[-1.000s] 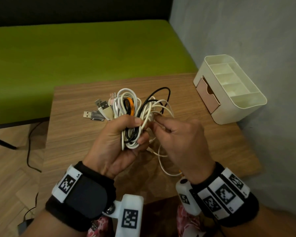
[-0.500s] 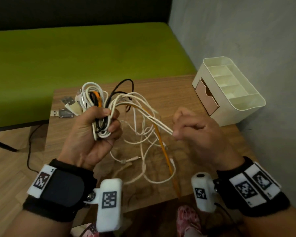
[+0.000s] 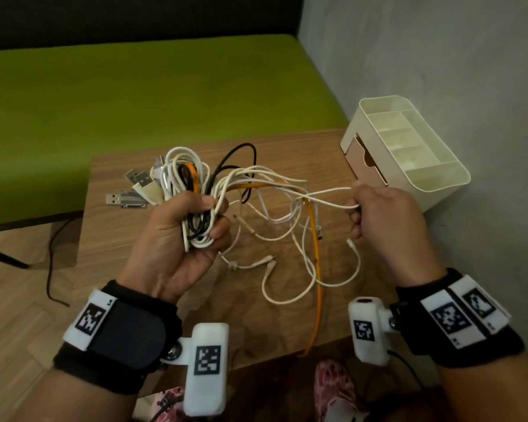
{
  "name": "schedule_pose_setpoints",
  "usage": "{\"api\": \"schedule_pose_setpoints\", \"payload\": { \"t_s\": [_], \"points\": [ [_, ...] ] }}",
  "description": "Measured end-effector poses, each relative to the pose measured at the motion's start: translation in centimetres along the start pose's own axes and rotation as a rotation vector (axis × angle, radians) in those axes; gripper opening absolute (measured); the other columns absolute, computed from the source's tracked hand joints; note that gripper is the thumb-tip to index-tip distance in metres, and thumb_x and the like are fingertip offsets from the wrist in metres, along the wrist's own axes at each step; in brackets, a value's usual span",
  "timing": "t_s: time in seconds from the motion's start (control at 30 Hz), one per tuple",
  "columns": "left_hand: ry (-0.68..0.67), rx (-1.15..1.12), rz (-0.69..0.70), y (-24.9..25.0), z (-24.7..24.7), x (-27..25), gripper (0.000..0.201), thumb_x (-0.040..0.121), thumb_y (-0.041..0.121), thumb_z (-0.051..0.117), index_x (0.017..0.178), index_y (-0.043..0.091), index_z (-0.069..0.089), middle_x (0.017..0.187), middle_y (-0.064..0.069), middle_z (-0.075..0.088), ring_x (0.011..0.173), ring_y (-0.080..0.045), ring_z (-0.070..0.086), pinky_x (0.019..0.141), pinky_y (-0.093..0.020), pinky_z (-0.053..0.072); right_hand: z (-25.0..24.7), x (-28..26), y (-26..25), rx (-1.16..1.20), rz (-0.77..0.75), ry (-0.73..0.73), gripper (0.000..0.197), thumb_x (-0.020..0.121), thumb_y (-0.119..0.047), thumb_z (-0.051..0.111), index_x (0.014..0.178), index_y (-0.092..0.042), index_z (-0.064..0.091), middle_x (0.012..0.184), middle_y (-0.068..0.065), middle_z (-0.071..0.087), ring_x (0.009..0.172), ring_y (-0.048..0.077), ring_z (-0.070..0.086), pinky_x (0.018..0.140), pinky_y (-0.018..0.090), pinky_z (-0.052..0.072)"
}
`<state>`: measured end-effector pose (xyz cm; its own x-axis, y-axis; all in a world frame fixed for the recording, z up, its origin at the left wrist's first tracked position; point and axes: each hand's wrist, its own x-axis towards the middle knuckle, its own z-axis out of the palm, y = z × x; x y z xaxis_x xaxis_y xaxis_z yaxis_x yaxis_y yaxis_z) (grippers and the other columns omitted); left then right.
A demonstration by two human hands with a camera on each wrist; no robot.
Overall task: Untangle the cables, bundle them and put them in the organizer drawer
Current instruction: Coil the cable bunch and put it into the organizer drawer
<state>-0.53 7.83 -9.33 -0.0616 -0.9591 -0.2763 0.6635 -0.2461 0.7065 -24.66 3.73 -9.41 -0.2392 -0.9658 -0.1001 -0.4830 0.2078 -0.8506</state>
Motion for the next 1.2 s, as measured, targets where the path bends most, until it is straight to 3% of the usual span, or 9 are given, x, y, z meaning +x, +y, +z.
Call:
{"api": "schedule_pose_setpoints", "payload": {
  "t_s": [0.13,0.2,0.33,0.47,0.6,0.7,0.83,1.0,1.2],
  "points": [
    [-0.038,-0.013,-0.025,-0.3,-0.2,0.1,0.015,0.071,0.004,0.051,0.076,0.013,0.041,0.068,-0.005,0.042,0.041,-0.01,0.037,0.04,-0.02,0.03,0.2,0.0,0.7,-0.478,-0.211,-0.045,0.013,0.098,-0.026,0.053,0.104,-0.024,0.064,0.099,-0.008,0.059,0.088,0.013,0.057,0.07,0.029,0.043],
    [-0.056,-0.021,-0.049,-0.7,-0.2,0.2,0.025,0.064,0.003,0.057,0.08,0.014,0.041,0.068,-0.006,0.042,0.041,-0.011,0.038,0.04,-0.022,0.032,0.7,-0.2,0.8,-0.465,-0.377,-0.105,0.034,0.093,-0.009,0.057,0.12,-0.029,0.062,0.109,-0.009,0.05,0.089,0.007,0.053,0.077,0.023,0.045],
    [-0.088,-0.013,-0.07,-1.1,-0.1,0.3,0.031,0.062,0.009,0.064,0.082,0.015,0.041,0.069,-0.006,0.037,0.041,-0.012,0.04,0.04,-0.023,0.034,1.6,-1.2,-0.5,-0.225,-0.661,-0.161,0.023,0.088,0.0,0.062,0.096,-0.02,0.071,0.095,-0.008,0.058,0.085,0.004,0.057,0.07,0.01,0.041],
    [-0.116,-0.037,-0.076,-1.1,-0.2,0.3,0.031,0.063,0.009,0.063,0.084,0.016,0.041,0.069,-0.005,0.035,0.041,-0.011,0.04,0.04,-0.022,0.035,1.8,-1.7,-1.3,-0.066,-0.868,-0.184,0.019,0.082,0.009,0.067,0.081,-0.008,0.074,0.089,0.0,0.063,0.079,0.012,0.061,0.065,0.023,0.048],
    [-0.15,-0.058,-0.082,-1.0,-0.3,0.2,0.028,0.064,0.009,0.062,0.083,0.014,0.043,0.067,-0.004,0.04,0.041,-0.011,0.041,0.039,-0.021,0.036,2.0,-0.7,0.1,-0.316,-0.989,-0.215,0.039,0.078,0.012,0.064,0.099,-0.017,0.078,0.106,0.009,0.057,0.086,0.014,0.049,0.07,0.027,0.043],
    [-0.163,-0.061,-0.075,-1.1,-0.2,0.1,0.027,0.064,0.009,0.062,0.083,0.013,0.043,0.066,-0.004,0.042,0.041,-0.01,0.041,0.039,-0.021,0.036,2.6,-0.5,0.9,-0.498,-0.994,-0.222,0.035,0.083,-0.006,0.068,0.109,-0.028,0.076,0.119,0.012,0.056,0.095,0.012,0.035,0.07,0.033,0.039],
    [-0.125,-0.12,-0.008,-0.5,-0.6,0.5,0.046,0.058,0.003,0.067,0.077,0.019,0.028,0.07,-0.004,0.026,0.042,-0.011,0.039,0.04,-0.023,0.035,3.1,-1.0,0.6,-0.396,-1.039,-0.189,0.021,0.089,-0.028,0.064,0.104,-0.025,0.078,0.111,0.008,0.056,0.093,0.012,0.037,0.074,0.028,0.037],
    [-0.165,-0.175,0.095,1.5,-1.6,0.3,0.058,0.051,0.012,0.079,0.091,0.017,0.038,0.066,-0.001,0.043,0.043,-0.01,0.04,0.041,-0.021,0.036,2.2,-0.7,1.7,-0.52,-0.776,-0.153,0.016,0.087,-0.027,0.07,0.088,-0.013,0.076,0.106,-0.003,0.055,0.093,0.013,0.049,0.078,0.031,0.046],
    [-0.064,-0.183,0.123,1.6,-1.9,0.7,0.047,0.061,0.003,0.071,0.091,0.018,0.039,0.069,-0.002,0.038,0.043,-0.011,0.037,0.041,-0.022,0.033,0.0,0.6,1.7,-0.687,-0.475,0.088,0.056,0.099,-0.047,0.042,0.063,-0.007,0.06,0.061,0.003,0.052,0.063,0.03,0.056,0.059,0.033,0.037]
  ]
}}
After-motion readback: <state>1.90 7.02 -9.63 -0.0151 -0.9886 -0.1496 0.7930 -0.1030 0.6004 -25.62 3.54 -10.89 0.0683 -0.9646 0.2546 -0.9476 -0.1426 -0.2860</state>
